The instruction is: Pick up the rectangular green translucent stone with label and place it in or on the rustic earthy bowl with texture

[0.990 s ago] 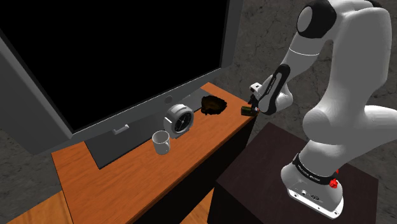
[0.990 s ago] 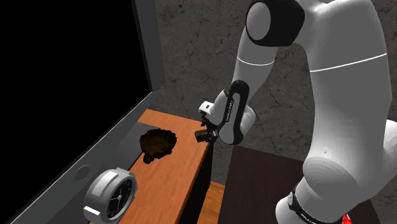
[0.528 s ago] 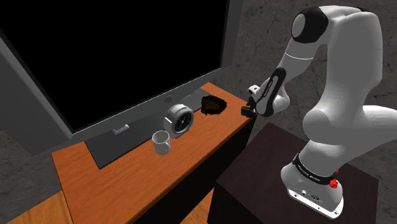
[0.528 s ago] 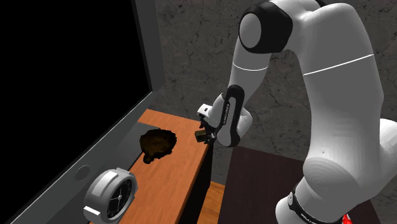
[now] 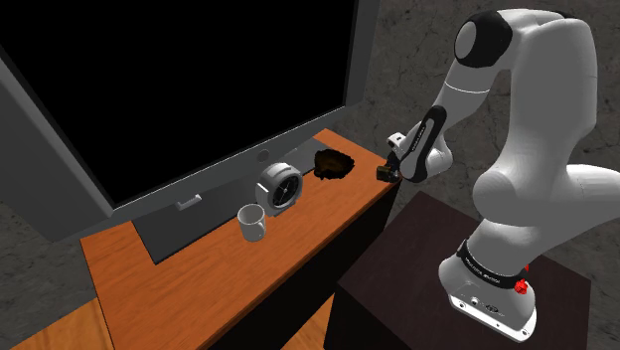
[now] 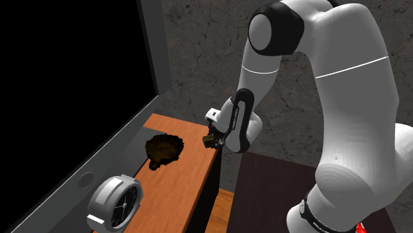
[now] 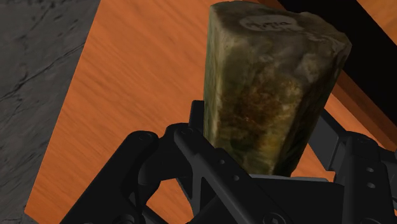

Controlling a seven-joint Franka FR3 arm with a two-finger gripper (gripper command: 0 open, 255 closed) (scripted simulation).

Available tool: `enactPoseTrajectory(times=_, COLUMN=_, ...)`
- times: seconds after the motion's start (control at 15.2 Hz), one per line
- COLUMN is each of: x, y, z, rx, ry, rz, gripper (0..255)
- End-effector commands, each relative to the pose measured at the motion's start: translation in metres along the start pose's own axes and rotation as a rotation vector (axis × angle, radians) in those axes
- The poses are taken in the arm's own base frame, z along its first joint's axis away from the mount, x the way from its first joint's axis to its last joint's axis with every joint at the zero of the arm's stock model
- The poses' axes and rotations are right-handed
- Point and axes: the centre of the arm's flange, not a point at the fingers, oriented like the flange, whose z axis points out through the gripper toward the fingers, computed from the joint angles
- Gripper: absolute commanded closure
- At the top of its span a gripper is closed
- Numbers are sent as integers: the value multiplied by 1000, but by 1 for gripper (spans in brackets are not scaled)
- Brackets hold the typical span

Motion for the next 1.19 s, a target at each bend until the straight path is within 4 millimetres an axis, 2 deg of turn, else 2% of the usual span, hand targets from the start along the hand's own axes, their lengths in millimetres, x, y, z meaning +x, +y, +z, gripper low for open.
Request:
enactPoseTrajectory(times=0.0, x=0, y=0, z=0, rx=1, ry=-1, rz=0, gripper=255)
enactPoseTrajectory(times=0.33, x=0, y=0, z=0, rx=1, ry=-1, rz=0, gripper=255)
enactPoseTrajectory(times=1.12, x=12, y=22, z=-58, rx=1, ry=-1, rz=0, gripper=255)
